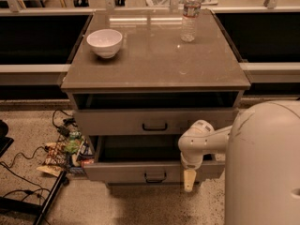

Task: Open middle drawer

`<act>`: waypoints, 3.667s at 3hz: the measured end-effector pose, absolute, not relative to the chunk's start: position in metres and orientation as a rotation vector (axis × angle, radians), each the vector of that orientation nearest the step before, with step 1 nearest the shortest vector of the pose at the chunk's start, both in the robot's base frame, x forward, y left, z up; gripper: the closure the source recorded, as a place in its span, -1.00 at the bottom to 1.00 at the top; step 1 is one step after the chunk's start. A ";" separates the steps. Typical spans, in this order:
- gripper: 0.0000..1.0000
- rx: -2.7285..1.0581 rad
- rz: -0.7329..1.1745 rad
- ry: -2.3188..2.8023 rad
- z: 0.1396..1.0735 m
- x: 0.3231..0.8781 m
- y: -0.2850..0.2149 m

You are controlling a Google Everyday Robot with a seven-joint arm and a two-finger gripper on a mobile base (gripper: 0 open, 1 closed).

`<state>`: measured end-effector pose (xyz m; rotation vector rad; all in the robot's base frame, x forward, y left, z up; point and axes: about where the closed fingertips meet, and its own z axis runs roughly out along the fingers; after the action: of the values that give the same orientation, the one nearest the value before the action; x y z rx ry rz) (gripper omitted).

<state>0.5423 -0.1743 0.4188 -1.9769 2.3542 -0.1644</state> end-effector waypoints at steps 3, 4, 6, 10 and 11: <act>0.29 -1.960 -0.090 2.482 0.415 0.494 -0.176; 0.77 -1.954 -0.053 2.547 0.425 0.465 -0.171; 1.00 -1.947 -0.011 2.606 0.432 0.441 -0.168; -0.73 -1.948 -0.010 2.607 0.431 0.441 -0.168; -1.00 -1.948 -0.010 2.607 0.431 0.441 -0.168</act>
Offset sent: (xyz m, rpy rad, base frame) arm -0.1609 0.0131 -0.0001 0.0291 0.3156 -0.2034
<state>0.4406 -0.1678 0.4311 -1.9476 2.6067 -0.0101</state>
